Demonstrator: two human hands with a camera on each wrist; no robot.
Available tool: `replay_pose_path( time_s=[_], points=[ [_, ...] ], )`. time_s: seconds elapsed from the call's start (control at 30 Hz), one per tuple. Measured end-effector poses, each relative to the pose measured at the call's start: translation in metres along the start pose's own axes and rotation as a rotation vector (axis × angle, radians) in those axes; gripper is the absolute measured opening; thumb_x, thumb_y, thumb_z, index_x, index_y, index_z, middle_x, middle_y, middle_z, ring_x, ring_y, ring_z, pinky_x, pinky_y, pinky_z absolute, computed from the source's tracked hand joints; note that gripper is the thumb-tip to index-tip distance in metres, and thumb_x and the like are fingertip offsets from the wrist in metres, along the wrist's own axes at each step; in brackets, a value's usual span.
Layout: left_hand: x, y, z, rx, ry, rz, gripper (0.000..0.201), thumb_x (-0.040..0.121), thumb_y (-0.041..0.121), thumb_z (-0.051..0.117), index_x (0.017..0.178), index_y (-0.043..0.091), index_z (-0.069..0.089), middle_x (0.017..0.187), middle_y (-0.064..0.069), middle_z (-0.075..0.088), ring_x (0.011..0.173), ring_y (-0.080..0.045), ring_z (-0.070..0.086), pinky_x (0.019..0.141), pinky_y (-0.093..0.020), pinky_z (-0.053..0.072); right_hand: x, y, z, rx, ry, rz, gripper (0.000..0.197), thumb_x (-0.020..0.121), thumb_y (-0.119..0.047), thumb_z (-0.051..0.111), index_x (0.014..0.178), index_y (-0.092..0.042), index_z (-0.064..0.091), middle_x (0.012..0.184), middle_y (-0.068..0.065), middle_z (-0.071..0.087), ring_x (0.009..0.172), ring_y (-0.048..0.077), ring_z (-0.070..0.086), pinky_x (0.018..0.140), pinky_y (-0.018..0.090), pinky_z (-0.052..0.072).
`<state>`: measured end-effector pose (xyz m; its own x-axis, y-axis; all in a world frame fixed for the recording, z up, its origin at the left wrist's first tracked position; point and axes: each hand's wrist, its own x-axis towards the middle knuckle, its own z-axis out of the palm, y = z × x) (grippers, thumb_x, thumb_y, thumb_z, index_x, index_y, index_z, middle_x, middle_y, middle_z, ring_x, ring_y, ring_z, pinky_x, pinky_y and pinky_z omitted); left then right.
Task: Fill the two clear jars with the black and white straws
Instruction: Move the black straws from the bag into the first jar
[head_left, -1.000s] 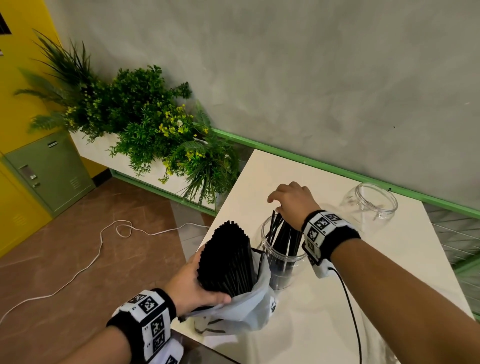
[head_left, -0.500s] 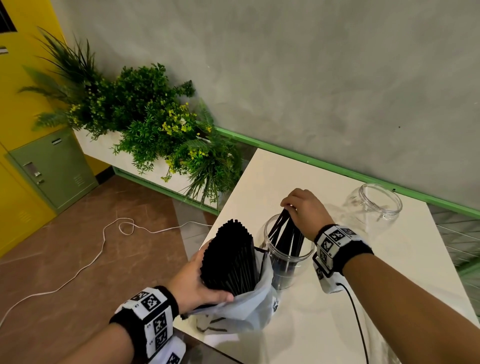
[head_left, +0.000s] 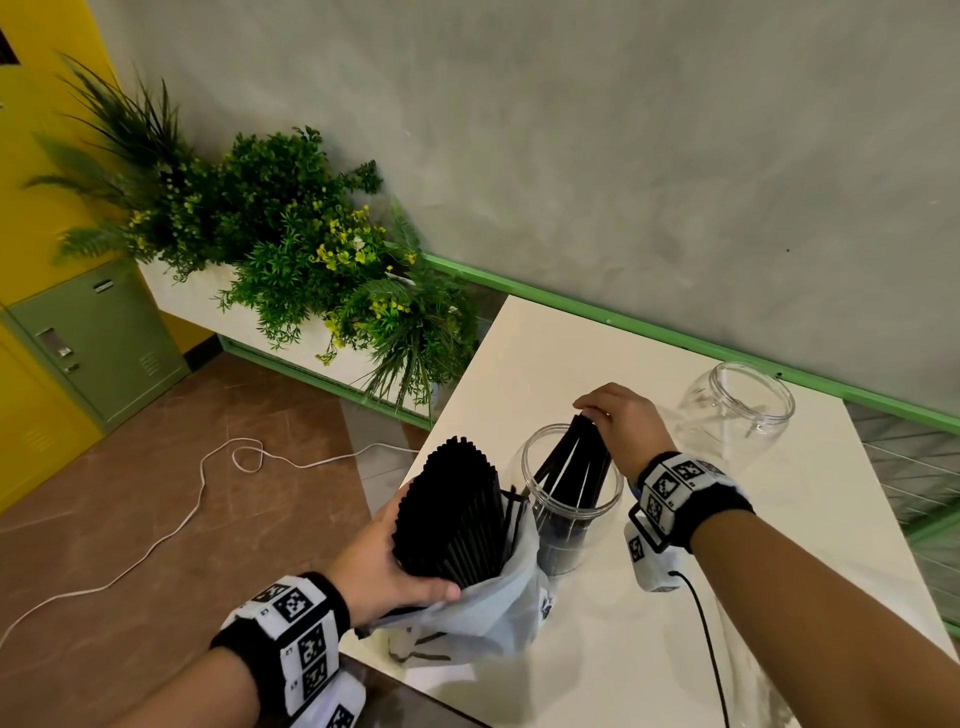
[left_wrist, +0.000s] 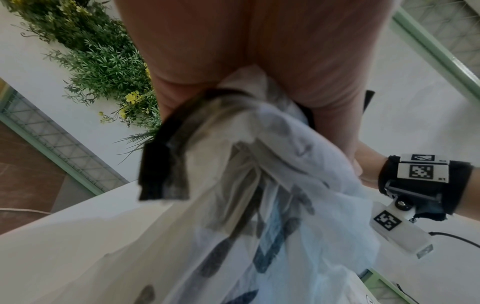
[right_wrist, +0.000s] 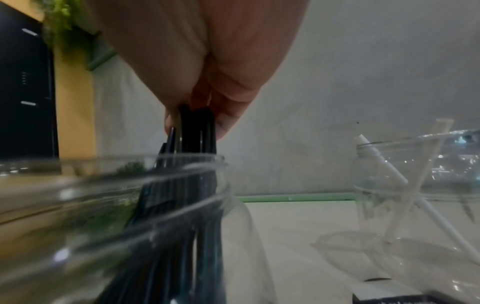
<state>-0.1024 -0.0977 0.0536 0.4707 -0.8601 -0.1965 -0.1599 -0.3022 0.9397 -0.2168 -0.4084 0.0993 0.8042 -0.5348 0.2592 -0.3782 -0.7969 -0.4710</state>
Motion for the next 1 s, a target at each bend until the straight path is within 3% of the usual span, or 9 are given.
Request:
replay_pose_path(
  time_s=[0.17,0.33,0.4,0.5,0.7,0.8,0.87,0.93,1.0],
  points=[
    [-0.001,0.004,0.0,0.005,-0.009,0.02,0.108,0.045,0.046,0.089,0.133,0.045,0.026,0.131,0.025,0.043,0.113,0.026,0.037,0.085,0.003,0.032,0.002,0.006,0.001,0.002,-0.07,0.04,0.026,0.097,-0.007,0.048,0.115,-0.006,0.067,0.112,0.01,0.064,0.104,0.027,0.059,0.082,0.013,0.032],
    [-0.001,0.005,0.001,0.006,0.001,0.019,0.106,0.048,0.04,0.09,0.132,0.045,0.025,0.129,0.027,0.042,0.107,0.03,0.035,0.082,0.005,0.031,-0.016,-0.018,-0.006,0.042,0.132,-0.021,0.028,0.098,-0.015,0.051,0.123,-0.01,0.061,0.118,0.007,0.061,0.111,0.026,0.054,0.098,0.031,0.04],
    [-0.001,0.004,0.001,-0.003,0.002,0.01,0.108,0.047,0.042,0.089,0.134,0.044,0.025,0.128,0.028,0.043,0.106,0.03,0.036,0.081,0.005,0.032,-0.038,-0.043,-0.008,0.133,0.189,-0.109,0.028,0.096,-0.018,0.053,0.122,-0.01,0.061,0.112,0.003,0.061,0.105,0.018,0.055,0.094,0.027,0.042],
    [-0.002,0.002,0.001,-0.016,0.007,0.005,0.105,0.042,0.05,0.089,0.126,0.053,0.026,0.127,0.028,0.044,0.11,0.023,0.039,0.083,0.002,0.034,-0.083,-0.076,0.005,0.389,0.083,-0.096,0.032,0.092,-0.024,0.056,0.124,-0.018,0.058,0.109,-0.003,0.06,0.101,0.006,0.057,0.087,0.014,0.043],
    [-0.003,0.0,0.002,-0.095,0.022,0.008,0.111,0.03,0.06,0.087,0.127,0.045,0.034,0.126,0.02,0.051,0.112,0.017,0.045,0.085,0.001,0.036,-0.127,-0.086,0.05,0.645,-0.286,0.168,0.07,0.093,-0.023,0.06,0.147,-0.031,0.017,0.143,-0.015,0.035,0.128,0.0,0.041,0.103,0.021,0.042],
    [-0.003,0.0,0.003,-0.17,0.022,0.001,0.108,0.028,0.055,0.089,0.122,0.042,0.039,0.121,0.018,0.055,0.104,0.021,0.049,0.078,0.002,0.039,-0.119,-0.09,0.059,0.488,-0.209,0.193,0.059,0.092,-0.014,0.06,0.144,-0.023,0.034,0.127,-0.006,0.051,0.11,0.008,0.053,0.09,0.014,0.044],
    [-0.003,-0.002,0.003,-0.16,0.009,-0.011,0.105,0.032,0.051,0.09,0.124,0.041,0.041,0.121,0.017,0.056,0.108,0.016,0.051,0.084,-0.003,0.041,-0.111,-0.095,0.061,0.376,-0.094,0.141,0.03,0.089,-0.011,0.061,0.118,-0.019,0.06,0.103,-0.002,0.062,0.092,0.013,0.058,0.081,0.022,0.048],
    [-0.001,-0.007,0.001,-0.124,0.017,-0.016,0.104,0.037,0.049,0.091,0.128,0.035,0.043,0.125,0.013,0.057,0.115,0.007,0.051,0.097,-0.015,0.042,-0.107,-0.1,0.06,0.326,-0.034,0.088,0.012,0.089,-0.009,0.06,0.098,-0.014,0.066,0.089,0.0,0.063,0.082,0.013,0.057,0.074,0.027,0.048],
    [0.0,-0.009,0.0,-0.108,0.024,-0.015,0.103,0.038,0.05,0.091,0.129,0.032,0.044,0.127,0.01,0.056,0.118,0.001,0.051,0.096,-0.017,0.041,-0.105,-0.107,0.052,0.311,-0.009,0.028,0.011,0.091,-0.008,0.058,0.097,-0.012,0.066,0.087,-0.002,0.06,0.079,0.009,0.054,0.071,0.016,0.042]
  ],
)
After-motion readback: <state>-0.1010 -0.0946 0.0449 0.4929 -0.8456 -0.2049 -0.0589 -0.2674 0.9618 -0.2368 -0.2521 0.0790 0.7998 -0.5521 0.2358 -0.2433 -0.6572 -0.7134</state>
